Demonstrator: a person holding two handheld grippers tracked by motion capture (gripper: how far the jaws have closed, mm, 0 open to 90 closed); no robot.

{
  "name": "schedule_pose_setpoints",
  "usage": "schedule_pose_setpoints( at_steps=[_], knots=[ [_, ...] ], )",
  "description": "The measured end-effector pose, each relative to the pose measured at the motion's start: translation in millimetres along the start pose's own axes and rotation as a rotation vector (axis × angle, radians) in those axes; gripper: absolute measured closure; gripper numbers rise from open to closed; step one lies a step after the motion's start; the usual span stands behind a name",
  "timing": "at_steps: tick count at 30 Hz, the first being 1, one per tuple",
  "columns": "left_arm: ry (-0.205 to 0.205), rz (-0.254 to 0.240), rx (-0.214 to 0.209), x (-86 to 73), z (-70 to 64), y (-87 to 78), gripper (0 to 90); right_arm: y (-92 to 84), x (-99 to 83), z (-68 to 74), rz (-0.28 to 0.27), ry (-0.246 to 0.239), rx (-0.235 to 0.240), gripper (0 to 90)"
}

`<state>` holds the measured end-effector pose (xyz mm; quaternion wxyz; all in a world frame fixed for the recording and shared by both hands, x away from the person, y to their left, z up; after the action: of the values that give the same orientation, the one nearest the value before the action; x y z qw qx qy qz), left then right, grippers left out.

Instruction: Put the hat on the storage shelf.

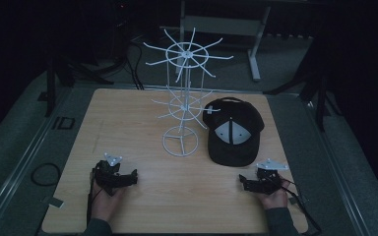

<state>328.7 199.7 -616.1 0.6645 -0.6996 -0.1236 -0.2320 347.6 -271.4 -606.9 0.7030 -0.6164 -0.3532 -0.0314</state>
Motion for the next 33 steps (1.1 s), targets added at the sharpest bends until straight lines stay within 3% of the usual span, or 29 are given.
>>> schedule_pose_setpoints(
  at_steps=[33],
  knots=[
    [0.003,0.001,0.000,0.4,-0.2,0.2,0.2,-0.9,0.5,-0.1,0.015,-0.005,0.003,15.1]
  ],
)
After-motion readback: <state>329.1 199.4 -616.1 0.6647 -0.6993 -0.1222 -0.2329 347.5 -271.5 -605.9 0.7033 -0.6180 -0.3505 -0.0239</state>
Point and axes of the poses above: each handheld gripper's, and its own axes: y roughly forward along the jaws, x roughly out of its top, z roughly to its left, the point moved 6 cm from there along y, roughly forward along the jaws, and after that the axes turned 14 degrees about z, right-handed, at the moved point
